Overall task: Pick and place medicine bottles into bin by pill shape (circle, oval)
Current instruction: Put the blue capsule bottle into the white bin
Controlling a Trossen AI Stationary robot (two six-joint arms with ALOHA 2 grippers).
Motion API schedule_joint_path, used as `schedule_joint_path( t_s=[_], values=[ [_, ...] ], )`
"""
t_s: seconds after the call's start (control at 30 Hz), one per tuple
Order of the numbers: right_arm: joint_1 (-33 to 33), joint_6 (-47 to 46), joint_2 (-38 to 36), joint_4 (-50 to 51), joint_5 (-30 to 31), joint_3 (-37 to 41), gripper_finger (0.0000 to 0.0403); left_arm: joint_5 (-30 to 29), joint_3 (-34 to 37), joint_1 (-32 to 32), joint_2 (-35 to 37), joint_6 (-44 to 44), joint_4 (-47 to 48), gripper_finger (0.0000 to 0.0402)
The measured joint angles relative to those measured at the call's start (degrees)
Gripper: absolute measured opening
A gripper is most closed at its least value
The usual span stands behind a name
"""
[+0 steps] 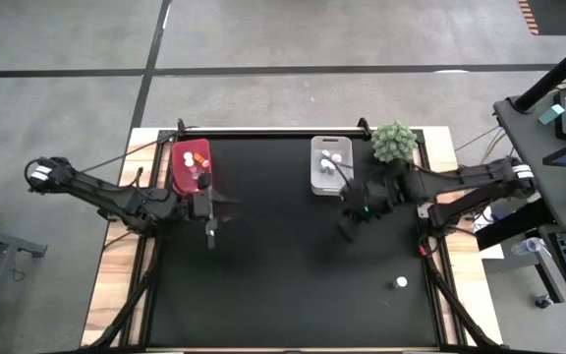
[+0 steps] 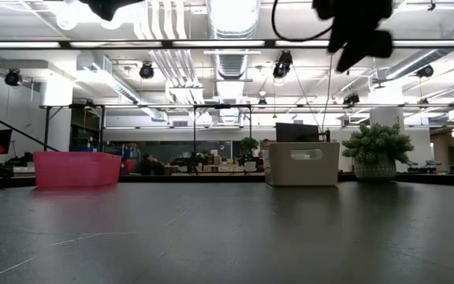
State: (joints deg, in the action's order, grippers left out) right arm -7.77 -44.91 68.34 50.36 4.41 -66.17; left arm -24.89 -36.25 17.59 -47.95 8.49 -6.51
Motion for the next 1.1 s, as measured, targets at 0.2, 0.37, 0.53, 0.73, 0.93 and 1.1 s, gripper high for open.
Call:
schedule_joint_path(
  t_s=[0.2, 0.37, 0.53, 0.73, 0.93, 1.1],
  values=[
    [-11.1, -11.5, 0.0, 2.1, -1.8, -1.1, 0.0206, 1.5, -0.1, 3.5, -8.2, -2.2, -9.1, 0.0111],
    [-19.0, -23.6, 0.0, 5.1, -4.2, -1.0, 0.0206, 1.7, -0.6, 6.2, -14.5, -2.2, -18.1, 0.0111],
    [-26.3, -32.2, 0.0, 7.1, -4.5, -0.6, 0.0206, 1.6, -1.2, 8.8, -17.9, -2.4, -23.1, 0.0111],
    [-32.9, -39.1, 0.0, 7.3, -4.4, -0.2, 0.0206, 1.5, -1.6, 11.4, -19.7, -2.3, -27.0, 0.0111],
    [-36.6, -44.4, 0.0, 12.1, -4.4, 0.1, 0.0206, 0.6, -1.6, 11.5, -19.8, -2.2, -27.6, 0.0111],
    [-37.6, -50.1, 0.0, 19.5, -5.3, 0.1, 0.0206, 0.4, -1.6, 11.4, -19.8, -1.7, -27.6, 0.0111]
  ],
)
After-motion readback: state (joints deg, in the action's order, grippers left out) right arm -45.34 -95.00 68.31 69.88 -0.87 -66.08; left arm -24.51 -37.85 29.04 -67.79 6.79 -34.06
